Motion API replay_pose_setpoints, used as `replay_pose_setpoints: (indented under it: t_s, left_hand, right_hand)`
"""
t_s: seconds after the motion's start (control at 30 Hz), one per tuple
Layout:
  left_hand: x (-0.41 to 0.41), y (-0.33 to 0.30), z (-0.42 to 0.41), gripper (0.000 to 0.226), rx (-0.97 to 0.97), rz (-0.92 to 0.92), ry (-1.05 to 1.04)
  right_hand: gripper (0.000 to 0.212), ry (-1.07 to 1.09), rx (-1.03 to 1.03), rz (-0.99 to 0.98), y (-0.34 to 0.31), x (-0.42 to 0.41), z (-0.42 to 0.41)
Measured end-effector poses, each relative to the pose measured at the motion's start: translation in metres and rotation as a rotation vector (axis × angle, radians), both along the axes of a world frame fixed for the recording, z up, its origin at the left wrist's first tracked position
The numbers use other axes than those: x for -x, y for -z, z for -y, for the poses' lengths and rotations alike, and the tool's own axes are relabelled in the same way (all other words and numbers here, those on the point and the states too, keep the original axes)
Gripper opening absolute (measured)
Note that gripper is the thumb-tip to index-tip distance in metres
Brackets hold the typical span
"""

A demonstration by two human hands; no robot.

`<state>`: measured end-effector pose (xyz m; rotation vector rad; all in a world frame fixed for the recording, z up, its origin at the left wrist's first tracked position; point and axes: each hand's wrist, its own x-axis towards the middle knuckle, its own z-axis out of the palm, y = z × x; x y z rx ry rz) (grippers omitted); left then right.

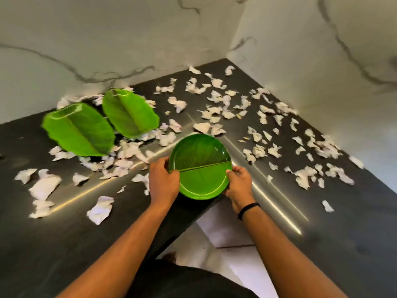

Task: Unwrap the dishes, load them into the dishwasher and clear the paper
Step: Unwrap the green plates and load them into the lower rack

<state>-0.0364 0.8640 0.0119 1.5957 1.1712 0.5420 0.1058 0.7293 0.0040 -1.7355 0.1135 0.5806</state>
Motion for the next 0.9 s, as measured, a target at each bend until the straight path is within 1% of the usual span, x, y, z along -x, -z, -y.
replay_pose_setpoints:
  t_s: [0.07,0.13,0.2,0.27,0.4,0.57,0.63,0.67,0.7,0.73,0.8,0.83,0.9]
  left_hand:
    - [-0.020,-0.008,0.024,0.037,0.027,0.028,0.082]
    - [-0.040,-0.017,0.053,0.027,0.069,0.043,0.201]
    - [-0.058,-0.023,0.084,0.019,0.091,0.030,0.336]
    - [-0.070,-0.027,0.119,0.015,0.083,0.023,0.490]
    - [-0.082,-0.030,0.194,0.013,0.122,0.016,0.726]
    - [-0.078,-0.041,0.283,0.021,0.156,0.057,0.963]
    - [-0.070,-0.043,0.312,0.021,0.224,0.034,1.031]
    - [-0.066,-0.045,0.330,0.025,0.261,0.013,1.073]
    - [-0.064,-0.047,0.344,0.028,0.294,-0.005,1.108]
    - [-0.061,-0.049,0.361,0.026,0.306,-0.024,1.154]
    - [-0.057,-0.056,0.390,0.012,0.328,-0.042,1.207]
    - [-0.053,-0.060,0.408,0.008,0.346,-0.047,1.229]
    - [-0.046,-0.064,0.439,0.007,0.377,-0.041,1.262]
  right_hand:
    - [0.013,0.103,0.017,0.038,-0.007,-0.007,0.032]
    - [0.010,0.213,0.007,0.077,-0.015,-0.014,0.070]
    - [0.012,0.308,-0.002,0.104,-0.021,-0.018,0.110]
    - [0.015,0.397,0.003,0.120,-0.028,-0.015,0.149]
    - [0.022,0.626,-0.043,0.124,-0.042,0.008,0.229]
    - [0.020,0.892,-0.113,0.141,-0.052,0.052,0.325]
    - [0.029,0.971,-0.146,0.139,-0.052,0.071,0.355]
    - [0.037,1.014,-0.178,0.137,-0.052,0.082,0.374]
    - [0.039,1.049,-0.196,0.130,-0.053,0.091,0.389]
    - [0.036,1.086,-0.208,0.130,-0.054,0.103,0.405]
    - [0.030,1.139,-0.227,0.137,-0.059,0.119,0.431]
    - [0.031,1.176,-0.237,0.149,-0.062,0.129,0.446]
    - [0.033,1.206,-0.248,0.175,-0.066,0.147,0.473]
